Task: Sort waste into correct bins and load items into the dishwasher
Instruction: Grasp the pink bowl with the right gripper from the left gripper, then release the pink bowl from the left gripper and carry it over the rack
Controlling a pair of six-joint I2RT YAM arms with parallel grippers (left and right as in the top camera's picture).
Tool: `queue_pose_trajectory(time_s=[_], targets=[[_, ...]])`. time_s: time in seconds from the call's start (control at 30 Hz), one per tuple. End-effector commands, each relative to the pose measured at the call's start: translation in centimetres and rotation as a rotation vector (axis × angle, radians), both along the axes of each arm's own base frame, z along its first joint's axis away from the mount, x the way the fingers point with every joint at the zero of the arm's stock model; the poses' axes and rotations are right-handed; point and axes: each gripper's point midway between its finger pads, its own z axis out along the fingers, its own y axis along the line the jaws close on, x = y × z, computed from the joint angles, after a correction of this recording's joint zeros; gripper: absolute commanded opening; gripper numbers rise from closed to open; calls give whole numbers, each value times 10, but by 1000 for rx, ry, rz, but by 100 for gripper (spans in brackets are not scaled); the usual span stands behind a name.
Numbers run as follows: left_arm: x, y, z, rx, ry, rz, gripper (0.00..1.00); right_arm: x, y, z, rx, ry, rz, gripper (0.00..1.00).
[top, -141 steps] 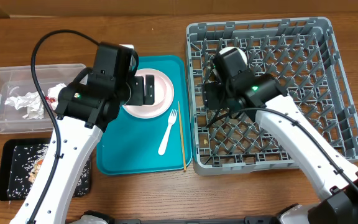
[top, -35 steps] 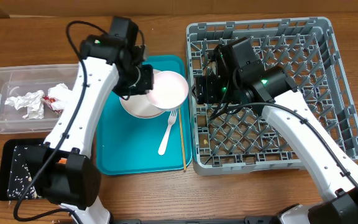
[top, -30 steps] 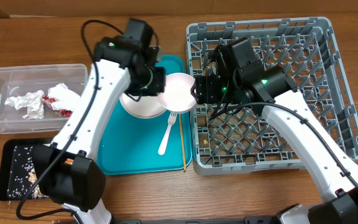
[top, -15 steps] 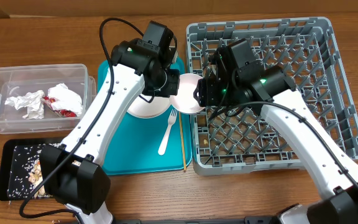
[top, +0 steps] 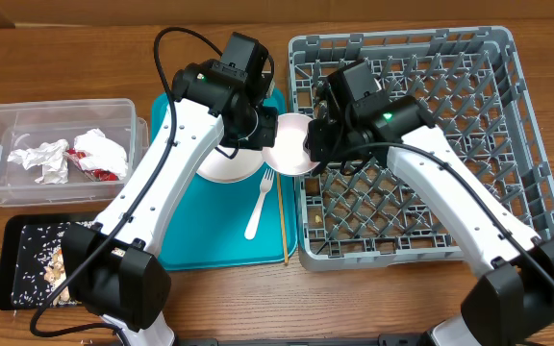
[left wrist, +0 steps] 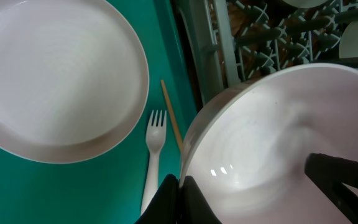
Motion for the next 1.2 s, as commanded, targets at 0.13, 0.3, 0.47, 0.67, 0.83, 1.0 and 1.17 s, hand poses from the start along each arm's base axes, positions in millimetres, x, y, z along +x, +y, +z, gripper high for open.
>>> queue_pose_trajectory(time_s=[0.13, 0.3, 0.47, 0.67, 0.83, 1.0, 1.17], targets=[[1, -3, 24, -26, -62, 0, 4, 3, -4, -4, -25, -7, -11, 7], [1, -3, 24, -27, -62, 0, 9, 6, -7, -4, -45, -22, -22, 4], [6, -4, 35, -39, -90, 3, 34, 8, -9, -4, -53, -29, -28, 4], [16, 5, 89, -68, -180, 16, 47, 20, -25, -5, -139, -85, -78, 4], [16, 24, 125, -74, -227, 49, 97, 62, -88, 10, -373, -266, -277, 4], [16, 28, 123, -69, -216, 57, 100, 87, -171, 51, -691, -466, -551, 4], [16, 27, 123, -70, -216, 56, 100, 87, -244, 96, -936, -601, -823, 4]])
